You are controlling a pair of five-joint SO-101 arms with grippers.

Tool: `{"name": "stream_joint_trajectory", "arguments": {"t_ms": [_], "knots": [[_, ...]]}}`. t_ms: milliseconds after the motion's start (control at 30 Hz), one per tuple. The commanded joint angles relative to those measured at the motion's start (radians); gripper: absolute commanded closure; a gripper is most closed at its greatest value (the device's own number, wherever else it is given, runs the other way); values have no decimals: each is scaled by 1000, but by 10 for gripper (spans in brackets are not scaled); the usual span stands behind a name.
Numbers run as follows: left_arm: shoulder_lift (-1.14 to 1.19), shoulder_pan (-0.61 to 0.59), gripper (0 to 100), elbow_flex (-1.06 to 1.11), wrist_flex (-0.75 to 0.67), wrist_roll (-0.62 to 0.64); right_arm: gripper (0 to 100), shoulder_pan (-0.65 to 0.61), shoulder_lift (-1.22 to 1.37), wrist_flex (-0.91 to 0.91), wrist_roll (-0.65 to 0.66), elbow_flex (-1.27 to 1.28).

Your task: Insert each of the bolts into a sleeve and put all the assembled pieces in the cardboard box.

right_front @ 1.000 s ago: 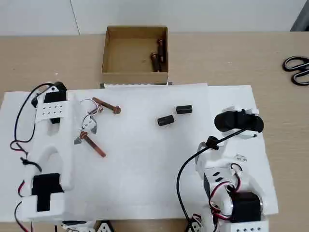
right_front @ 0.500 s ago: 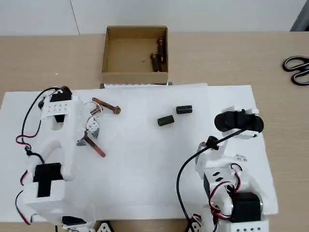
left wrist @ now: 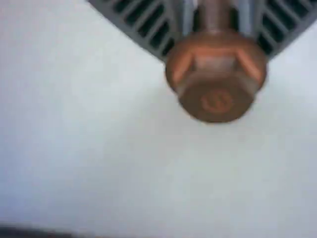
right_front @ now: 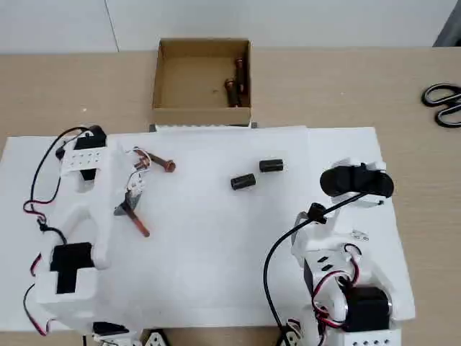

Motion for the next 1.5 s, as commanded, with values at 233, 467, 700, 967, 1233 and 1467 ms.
{"name": "stream_joint_trajectory", "arguments": {"t_ms": [233, 467, 700, 967, 1233, 1467], "knots": [[-621, 100, 995, -7, 130, -150, 996, 2, -8, -12, 89, -126], [-898, 124, 995, 1, 132, -261, 996, 2, -8, -12, 166, -130], [-1068, 127, 995, 156, 95, -338, 996, -15, -8, -12, 212, -126], [-1481, 127, 995, 544, -187, -460, 996, -217, -8, -30, 210, -58], [-1955, 129, 995, 854, -232, -466, 996, -314, -8, -119, 206, -41], [-1912, 130, 995, 877, -284, -356, 996, -329, -10, -302, 210, 92]]}}
